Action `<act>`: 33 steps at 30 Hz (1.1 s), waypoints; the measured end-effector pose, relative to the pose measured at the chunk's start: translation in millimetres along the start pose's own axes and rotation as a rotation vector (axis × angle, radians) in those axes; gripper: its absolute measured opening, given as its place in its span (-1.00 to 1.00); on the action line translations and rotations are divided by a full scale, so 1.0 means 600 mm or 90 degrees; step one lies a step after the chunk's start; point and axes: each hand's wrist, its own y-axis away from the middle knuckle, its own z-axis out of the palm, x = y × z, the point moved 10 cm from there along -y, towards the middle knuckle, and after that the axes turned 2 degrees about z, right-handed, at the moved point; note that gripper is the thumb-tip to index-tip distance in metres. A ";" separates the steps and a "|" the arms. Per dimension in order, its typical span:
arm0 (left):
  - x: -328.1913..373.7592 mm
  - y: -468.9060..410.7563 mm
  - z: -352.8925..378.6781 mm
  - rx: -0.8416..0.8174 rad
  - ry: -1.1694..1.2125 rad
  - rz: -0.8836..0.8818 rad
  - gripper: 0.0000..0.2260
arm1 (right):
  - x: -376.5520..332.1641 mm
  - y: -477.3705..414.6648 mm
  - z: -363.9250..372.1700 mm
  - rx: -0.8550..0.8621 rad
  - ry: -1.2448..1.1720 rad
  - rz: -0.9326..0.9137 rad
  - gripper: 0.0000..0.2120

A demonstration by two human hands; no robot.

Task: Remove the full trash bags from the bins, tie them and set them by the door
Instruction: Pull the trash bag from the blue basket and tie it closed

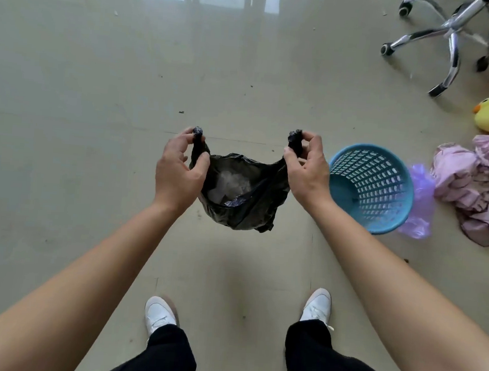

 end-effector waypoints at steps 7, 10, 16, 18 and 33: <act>-0.169 -0.007 0.099 0.013 -0.092 0.167 -0.51 | 0.158 -0.051 0.105 0.020 -0.009 -0.095 -0.64; -0.231 -0.013 0.132 0.052 -0.065 0.200 -0.49 | 0.233 -0.063 0.146 0.022 -0.053 -0.122 -0.45; -0.352 -0.054 0.220 0.009 -0.037 0.104 0.09 | 0.338 -0.090 0.183 0.085 -0.014 -0.207 0.07; -0.362 -0.079 0.256 -0.044 0.002 0.078 0.18 | 0.358 -0.103 0.170 0.141 -0.051 -0.229 -0.07; -0.320 -0.156 0.296 0.020 0.145 0.109 -0.59 | 0.463 -0.175 0.252 0.078 -0.463 0.107 0.28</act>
